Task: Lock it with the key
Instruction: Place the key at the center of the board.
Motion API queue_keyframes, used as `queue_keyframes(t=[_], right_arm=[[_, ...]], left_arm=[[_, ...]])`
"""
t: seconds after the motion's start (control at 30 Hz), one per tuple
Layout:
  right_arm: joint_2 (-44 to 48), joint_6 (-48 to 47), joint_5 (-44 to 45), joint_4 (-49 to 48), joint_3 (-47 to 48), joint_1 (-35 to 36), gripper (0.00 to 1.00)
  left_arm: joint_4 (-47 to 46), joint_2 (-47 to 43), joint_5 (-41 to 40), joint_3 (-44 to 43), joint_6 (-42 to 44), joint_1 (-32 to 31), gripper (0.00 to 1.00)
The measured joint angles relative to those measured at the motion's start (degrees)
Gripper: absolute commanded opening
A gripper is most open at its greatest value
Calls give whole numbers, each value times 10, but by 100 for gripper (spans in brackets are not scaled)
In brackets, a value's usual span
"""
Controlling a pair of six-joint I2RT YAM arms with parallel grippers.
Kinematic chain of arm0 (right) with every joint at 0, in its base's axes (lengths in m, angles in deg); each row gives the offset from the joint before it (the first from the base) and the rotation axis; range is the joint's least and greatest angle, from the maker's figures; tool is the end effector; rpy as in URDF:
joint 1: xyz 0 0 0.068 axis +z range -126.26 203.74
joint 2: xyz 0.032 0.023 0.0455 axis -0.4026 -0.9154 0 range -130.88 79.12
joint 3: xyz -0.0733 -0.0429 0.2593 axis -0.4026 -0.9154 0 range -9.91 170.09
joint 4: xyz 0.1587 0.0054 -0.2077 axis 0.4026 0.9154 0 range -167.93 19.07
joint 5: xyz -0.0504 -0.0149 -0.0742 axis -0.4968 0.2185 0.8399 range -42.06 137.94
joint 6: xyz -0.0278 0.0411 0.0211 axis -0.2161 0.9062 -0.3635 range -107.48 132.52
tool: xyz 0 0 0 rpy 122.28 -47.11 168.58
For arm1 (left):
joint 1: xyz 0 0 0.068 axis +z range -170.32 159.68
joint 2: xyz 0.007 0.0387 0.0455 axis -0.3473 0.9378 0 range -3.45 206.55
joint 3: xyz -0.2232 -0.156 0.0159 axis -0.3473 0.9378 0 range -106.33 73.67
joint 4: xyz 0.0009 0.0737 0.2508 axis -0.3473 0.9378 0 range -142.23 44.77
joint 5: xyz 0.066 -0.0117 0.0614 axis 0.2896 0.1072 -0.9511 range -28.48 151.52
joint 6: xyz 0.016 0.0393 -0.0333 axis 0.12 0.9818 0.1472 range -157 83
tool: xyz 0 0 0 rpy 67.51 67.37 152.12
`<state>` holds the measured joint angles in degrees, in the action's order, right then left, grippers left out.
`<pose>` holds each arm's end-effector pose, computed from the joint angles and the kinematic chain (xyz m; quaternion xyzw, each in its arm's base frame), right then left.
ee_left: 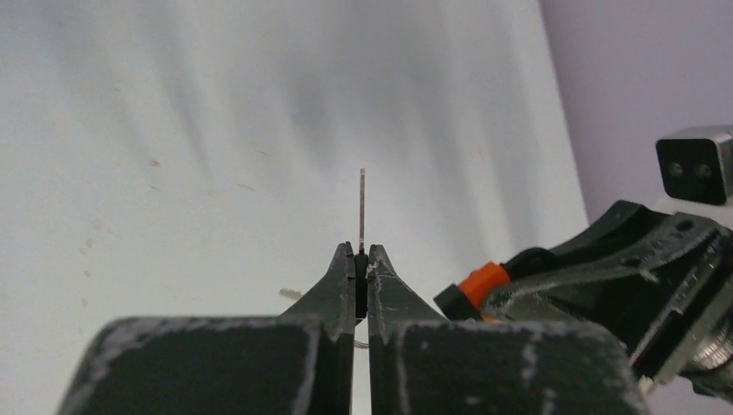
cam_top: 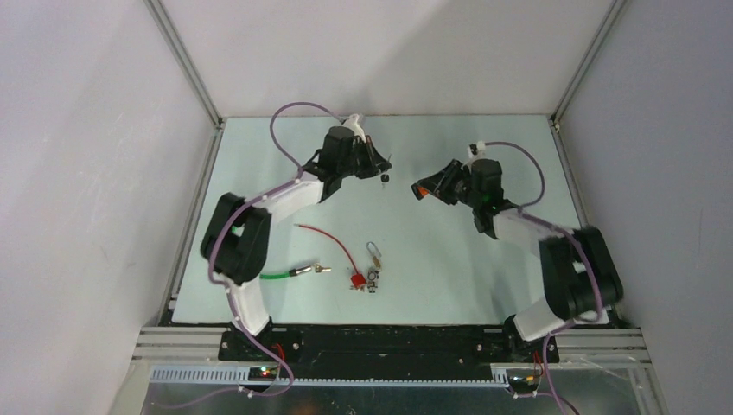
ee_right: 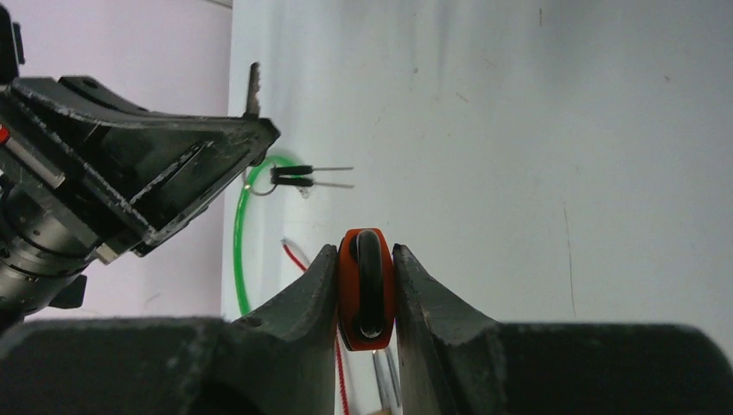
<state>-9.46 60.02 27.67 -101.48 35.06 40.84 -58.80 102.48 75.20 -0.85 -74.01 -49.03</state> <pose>0.3148 0.1098 0.2152 0.1142 0.8049 0.4234 0.3998 0.3742 -0.2146 0.2453 0.0033 0.8391 -0.3744 0.3946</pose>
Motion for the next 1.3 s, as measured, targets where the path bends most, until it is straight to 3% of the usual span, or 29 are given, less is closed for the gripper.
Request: queue_keyframes(t=[0.2,0.37,0.5,0.57,0.6,0.83,1.03,1.17,1.27,1.3], right_arm=[[-144,0,-32,-30,104,6,14],[-232,15,-40,-45,178,11,15],[-288,19,-42,-21,227,18,16],[-306,20,-42,-6,244,20,19],[-312,20,-41,1,248,21,20],[-345,24,-38,61,284,25,39],[-347,17,-24,106,302,27,72],[-327,-9,14,141,310,28,88],[-299,-43,63,192,310,27,92],[-290,-54,79,208,310,25,92]], left_arm=[[22,98,-10,-76,0,19,0],[47,145,-10,-120,-7,22,1],[70,173,-10,-146,-22,22,8],[82,181,-11,-153,-26,22,17],[88,184,-11,-154,-27,22,27],[122,193,-22,-157,-42,30,49],[131,189,-57,-157,-40,35,57],[139,150,-87,-131,-25,38,70],[145,78,-112,-87,9,41,79],[145,50,-122,-70,19,42,86]])
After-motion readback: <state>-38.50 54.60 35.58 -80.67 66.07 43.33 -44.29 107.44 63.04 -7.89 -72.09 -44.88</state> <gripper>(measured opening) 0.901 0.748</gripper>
